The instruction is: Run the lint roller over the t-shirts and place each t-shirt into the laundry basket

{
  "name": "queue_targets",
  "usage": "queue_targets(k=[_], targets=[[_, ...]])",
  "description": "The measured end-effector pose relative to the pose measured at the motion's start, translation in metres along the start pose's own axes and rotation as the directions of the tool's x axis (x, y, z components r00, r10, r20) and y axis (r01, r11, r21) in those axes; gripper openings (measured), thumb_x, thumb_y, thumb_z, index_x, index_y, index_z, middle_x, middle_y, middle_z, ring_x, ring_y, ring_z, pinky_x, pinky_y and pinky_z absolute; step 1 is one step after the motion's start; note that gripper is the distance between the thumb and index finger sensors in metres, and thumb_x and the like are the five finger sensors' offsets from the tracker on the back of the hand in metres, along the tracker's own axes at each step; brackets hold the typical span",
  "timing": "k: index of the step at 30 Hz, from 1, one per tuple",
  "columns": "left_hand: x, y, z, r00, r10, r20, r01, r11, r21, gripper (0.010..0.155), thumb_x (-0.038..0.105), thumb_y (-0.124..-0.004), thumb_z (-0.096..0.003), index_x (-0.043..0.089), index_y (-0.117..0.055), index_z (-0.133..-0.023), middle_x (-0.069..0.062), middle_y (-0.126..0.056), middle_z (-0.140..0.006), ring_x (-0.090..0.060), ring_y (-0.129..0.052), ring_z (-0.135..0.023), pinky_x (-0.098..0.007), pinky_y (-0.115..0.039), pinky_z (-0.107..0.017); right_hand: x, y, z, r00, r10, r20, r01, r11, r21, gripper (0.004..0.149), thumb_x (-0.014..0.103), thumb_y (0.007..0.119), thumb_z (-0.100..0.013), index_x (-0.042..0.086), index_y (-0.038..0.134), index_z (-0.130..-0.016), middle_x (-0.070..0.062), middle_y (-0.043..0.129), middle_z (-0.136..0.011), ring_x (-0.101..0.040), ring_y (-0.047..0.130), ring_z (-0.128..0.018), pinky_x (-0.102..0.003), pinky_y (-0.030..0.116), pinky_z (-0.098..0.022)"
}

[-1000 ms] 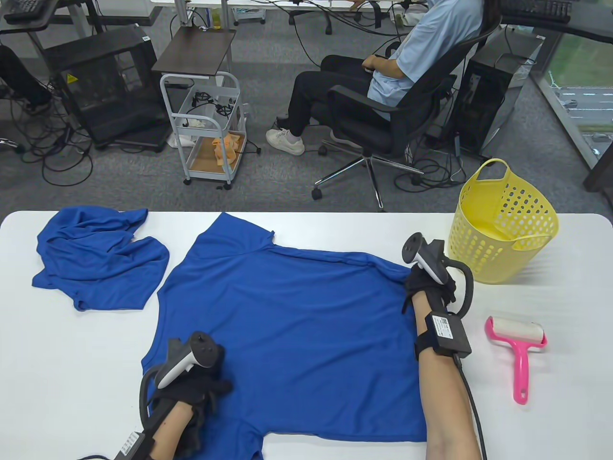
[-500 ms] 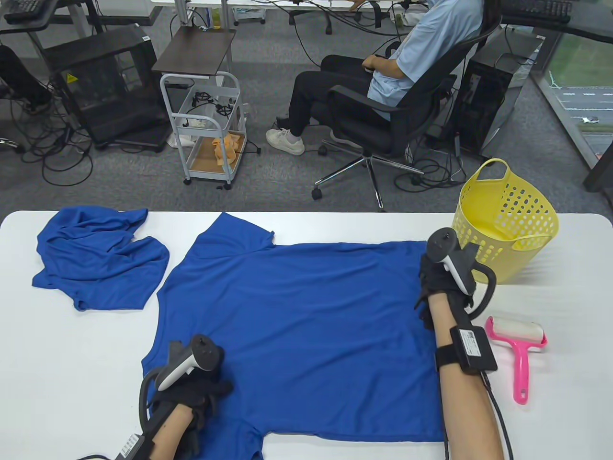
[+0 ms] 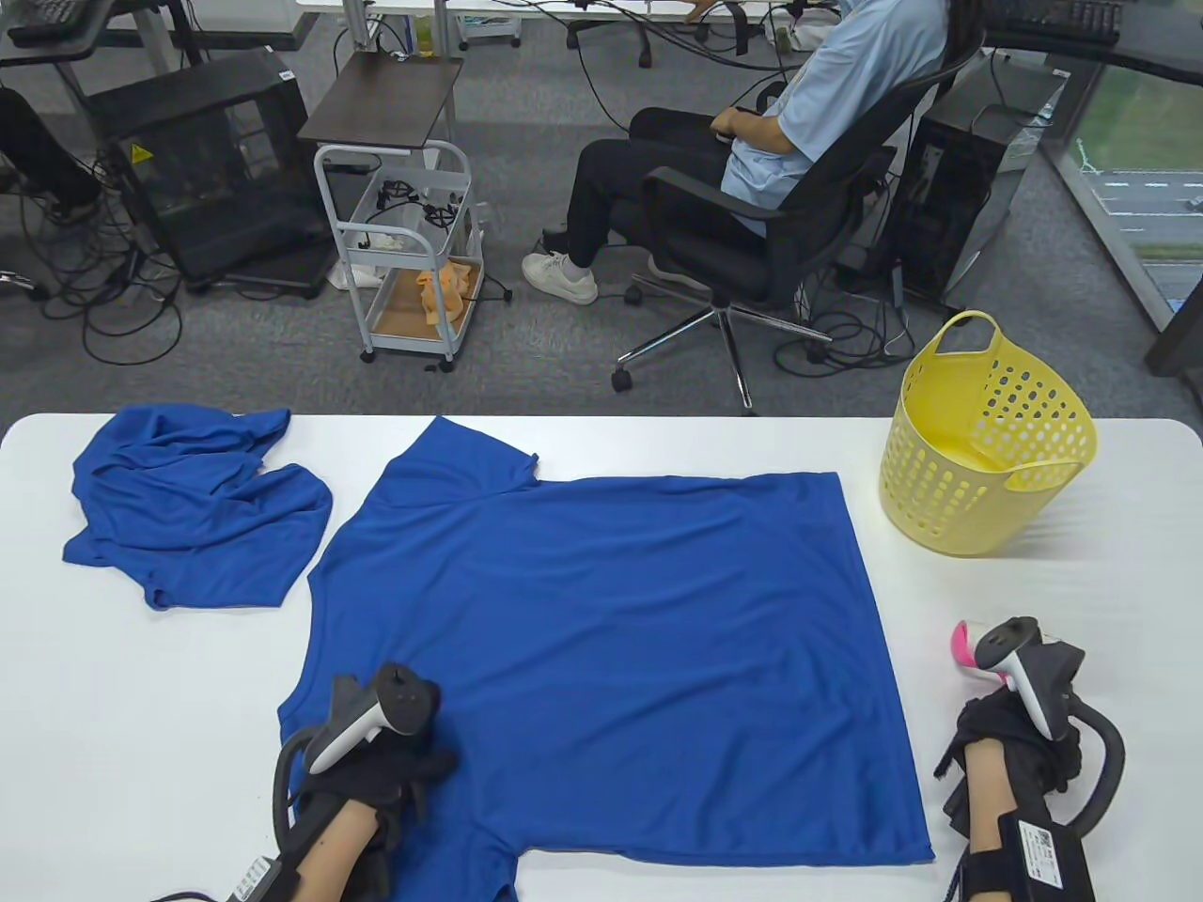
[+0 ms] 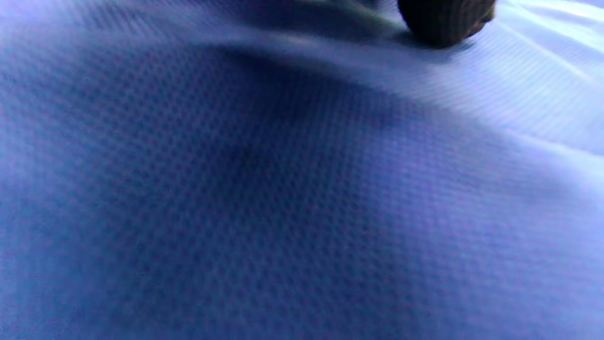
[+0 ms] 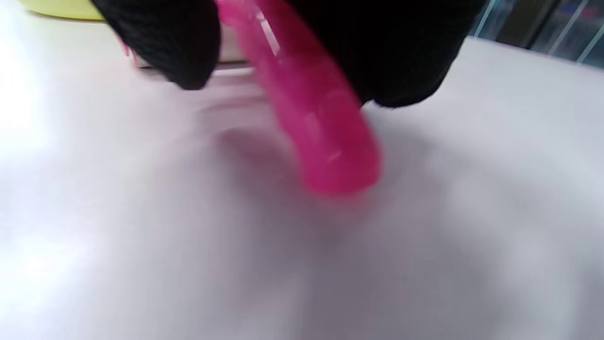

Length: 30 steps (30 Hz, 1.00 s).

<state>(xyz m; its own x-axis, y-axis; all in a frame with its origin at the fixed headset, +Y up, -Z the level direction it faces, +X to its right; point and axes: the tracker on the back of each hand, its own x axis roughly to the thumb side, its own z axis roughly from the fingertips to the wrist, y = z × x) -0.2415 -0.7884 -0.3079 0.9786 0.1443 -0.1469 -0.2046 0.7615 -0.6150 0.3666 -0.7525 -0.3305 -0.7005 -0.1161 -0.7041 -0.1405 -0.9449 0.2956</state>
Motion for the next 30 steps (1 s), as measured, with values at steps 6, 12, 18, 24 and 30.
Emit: queue_targets(k=[6,12,18,24,30], targets=[[0.001,0.000,0.000,1.000,0.006,-0.003,-0.006,1.000,-0.006,0.077,0.062,-0.057,-0.0514,0.045,-0.008,-0.108,0.003,0.004,-0.115,-0.046,0.002,-0.107,-0.075,-0.022,-0.070,-0.004,-0.034,0.027,0.984,-0.112,0.141,0.134,0.979,-0.154,0.073,0.032,0.072,-0.054,0.020,0.022,-0.107,-0.011,0.076,-0.091,-0.029,0.090,-0.068,-0.042,0.083,-0.051],[0.001,0.000,0.000,1.000,0.007,-0.004,-0.007,1.000,-0.012,0.077,0.062,-0.057,-0.0515,0.045,-0.007,-0.108,0.003,0.005,-0.114,-0.047,0.003,-0.106,-0.075,-0.021,-0.070,0.015,-0.089,0.094,0.898,-0.154,0.412,0.206,0.975,-0.085,0.053,0.037,0.077,-0.054,0.025,0.062,-0.103,-0.012,0.091,-0.085,-0.020,0.103,-0.049,-0.026,0.092,-0.030],[0.001,-0.001,0.000,1.000,0.013,-0.003,-0.013,1.000,-0.015,0.077,0.062,-0.057,-0.0516,0.045,-0.006,-0.107,0.003,0.005,-0.114,-0.046,0.004,-0.106,-0.075,-0.020,-0.069,0.054,-0.087,0.148,0.834,-0.033,0.551,-0.020,0.996,0.089,0.045,0.037,0.081,-0.053,0.023,0.078,-0.095,-0.015,0.102,-0.074,-0.017,0.106,-0.034,-0.018,0.091,-0.016],[0.001,-0.001,0.000,1.000,0.024,-0.002,-0.024,0.999,-0.042,0.078,0.062,-0.056,-0.0521,0.044,-0.003,-0.107,0.002,0.009,-0.113,-0.047,0.008,-0.104,-0.076,-0.018,-0.068,0.082,-0.049,0.154,0.842,0.115,0.527,-0.207,0.971,0.118,0.043,0.034,0.082,-0.051,0.019,0.083,-0.092,-0.019,0.103,-0.070,-0.020,0.107,-0.030,-0.021,0.091,-0.012],[0.001,-0.001,0.000,0.999,0.033,-0.017,-0.034,0.997,-0.064,0.078,0.061,-0.055,-0.0522,0.045,-0.001,-0.106,0.003,0.011,-0.112,-0.046,0.010,-0.104,-0.076,-0.016,-0.068,0.115,-0.054,0.137,0.854,0.185,0.486,-0.197,0.980,-0.025,0.043,0.035,0.078,-0.054,0.021,0.078,-0.094,-0.016,0.099,-0.075,-0.019,0.105,-0.035,-0.019,0.090,-0.016]])
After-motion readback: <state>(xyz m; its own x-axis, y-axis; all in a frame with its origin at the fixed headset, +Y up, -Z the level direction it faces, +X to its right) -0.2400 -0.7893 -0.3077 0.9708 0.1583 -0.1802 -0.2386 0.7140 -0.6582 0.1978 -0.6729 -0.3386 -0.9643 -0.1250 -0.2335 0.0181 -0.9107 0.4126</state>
